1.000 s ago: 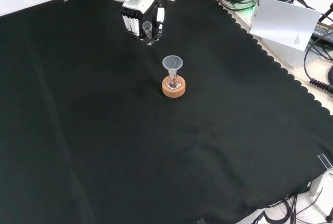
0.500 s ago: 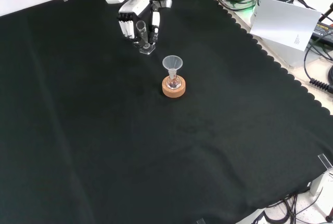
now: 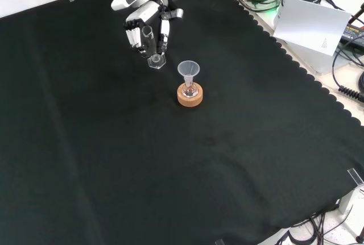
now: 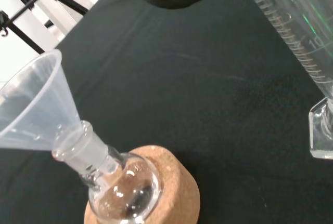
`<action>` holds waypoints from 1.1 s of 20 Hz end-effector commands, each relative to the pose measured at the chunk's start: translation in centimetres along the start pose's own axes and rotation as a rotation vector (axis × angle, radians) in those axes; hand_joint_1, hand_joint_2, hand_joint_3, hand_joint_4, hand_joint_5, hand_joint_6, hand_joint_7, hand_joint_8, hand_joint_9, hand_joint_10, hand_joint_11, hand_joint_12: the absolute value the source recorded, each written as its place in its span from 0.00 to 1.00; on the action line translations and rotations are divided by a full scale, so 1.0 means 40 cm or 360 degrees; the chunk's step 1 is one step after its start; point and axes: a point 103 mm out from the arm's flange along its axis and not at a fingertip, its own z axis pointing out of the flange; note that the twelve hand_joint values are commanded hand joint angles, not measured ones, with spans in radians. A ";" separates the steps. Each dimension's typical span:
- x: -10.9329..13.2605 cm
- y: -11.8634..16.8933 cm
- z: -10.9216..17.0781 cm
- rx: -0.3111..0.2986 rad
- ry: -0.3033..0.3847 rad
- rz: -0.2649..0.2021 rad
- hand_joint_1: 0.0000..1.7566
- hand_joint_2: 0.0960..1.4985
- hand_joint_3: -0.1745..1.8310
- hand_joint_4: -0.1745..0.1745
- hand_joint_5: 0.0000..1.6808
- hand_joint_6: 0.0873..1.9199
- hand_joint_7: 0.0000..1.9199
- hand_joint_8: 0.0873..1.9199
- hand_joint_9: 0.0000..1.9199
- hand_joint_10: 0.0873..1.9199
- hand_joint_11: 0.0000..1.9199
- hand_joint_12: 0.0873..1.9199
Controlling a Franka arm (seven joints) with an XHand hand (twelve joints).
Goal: Put the graduated cylinder back on the table.
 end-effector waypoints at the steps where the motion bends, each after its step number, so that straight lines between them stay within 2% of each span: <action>1: -0.012 0.029 0.026 -0.0063 0.0073 -0.0047 0.74 0.66 0.09 0.00 0.69 0.33 0.63 0.31 0.86 0.00 0.64 0.35; 7: -0.032 0.040 0.049 -0.0146 0.0182 -0.0082 0.74 0.66 0.09 0.00 0.69 0.33 0.63 0.31 0.86 0.00 0.64 0.35; 22: -0.067 0.059 0.105 -0.0254 0.0257 -0.0077 0.74 0.66 0.09 0.00 0.69 0.34 0.63 0.32 0.85 0.00 0.64 0.35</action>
